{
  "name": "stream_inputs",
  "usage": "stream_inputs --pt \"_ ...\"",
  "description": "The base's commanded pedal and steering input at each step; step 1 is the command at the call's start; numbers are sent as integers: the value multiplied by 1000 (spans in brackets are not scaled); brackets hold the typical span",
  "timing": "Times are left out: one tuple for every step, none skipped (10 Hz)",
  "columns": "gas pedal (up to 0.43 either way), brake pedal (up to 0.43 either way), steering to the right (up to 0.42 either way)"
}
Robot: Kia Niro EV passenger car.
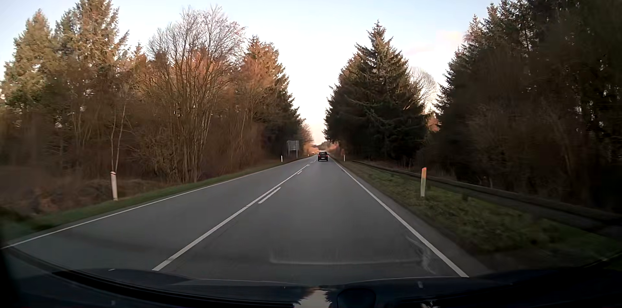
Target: Follow the waypoints while adhering to traffic rules and regulations
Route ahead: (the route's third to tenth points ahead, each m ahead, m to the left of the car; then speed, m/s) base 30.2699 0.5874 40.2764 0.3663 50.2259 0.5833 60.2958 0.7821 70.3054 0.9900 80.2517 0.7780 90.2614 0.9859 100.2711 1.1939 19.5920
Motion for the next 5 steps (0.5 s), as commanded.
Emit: stream_inputs --pt "280 0 -1" --pt "280 0 -1" --pt "280 0 -1" --pt "280 0 -1" --pt "280 0 -1"
